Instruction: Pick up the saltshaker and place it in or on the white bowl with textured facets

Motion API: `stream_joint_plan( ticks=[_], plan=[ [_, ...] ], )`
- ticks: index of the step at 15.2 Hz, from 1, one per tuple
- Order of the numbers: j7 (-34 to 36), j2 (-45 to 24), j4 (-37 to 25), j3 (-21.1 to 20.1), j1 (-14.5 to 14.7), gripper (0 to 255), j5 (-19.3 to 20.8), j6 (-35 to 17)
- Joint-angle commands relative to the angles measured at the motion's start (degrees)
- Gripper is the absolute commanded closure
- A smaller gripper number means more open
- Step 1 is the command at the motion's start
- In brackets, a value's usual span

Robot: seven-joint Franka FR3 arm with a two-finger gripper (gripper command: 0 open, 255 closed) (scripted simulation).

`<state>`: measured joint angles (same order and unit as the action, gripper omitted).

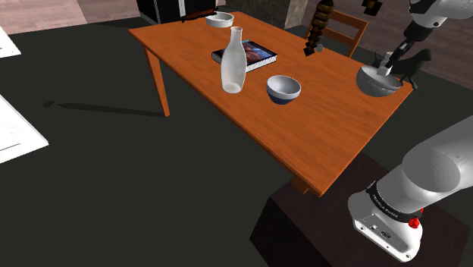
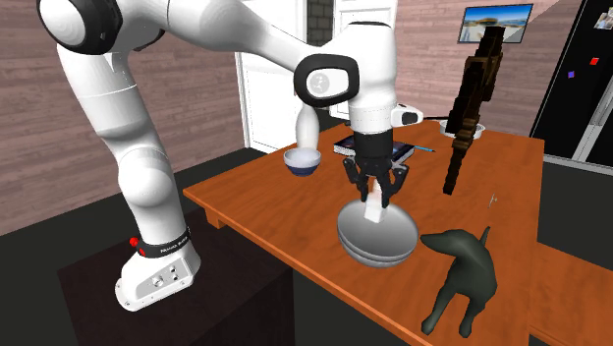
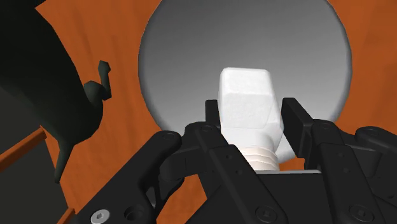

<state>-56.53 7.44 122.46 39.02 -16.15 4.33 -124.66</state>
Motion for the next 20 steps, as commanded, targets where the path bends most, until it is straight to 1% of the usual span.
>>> stream_joint_plan(
  ticks=[1, 2, 3, 8, 12, 20],
  plan=[
    [0.0, 0.0, 0.1, 0.0, 0.0, 255, 0.0, 0.0],
    [0.0, 0.0, 0.1, 0.0, 0.0, 255, 0.0, 0.0],
    [0.0, 0.0, 0.1, 0.0, 0.0, 0, 0.0, 0.0],
    [0.0, 0.0, 0.1, 0.0, 0.0, 0, 0.0, 0.0],
    [1.7, 3.6, -4.2, -1.3, -0.1, 0, 2.2, 7.2],
    [1.7, 3.6, -4.2, -1.3, -0.1, 0, 2.2, 7.2]
  ],
)
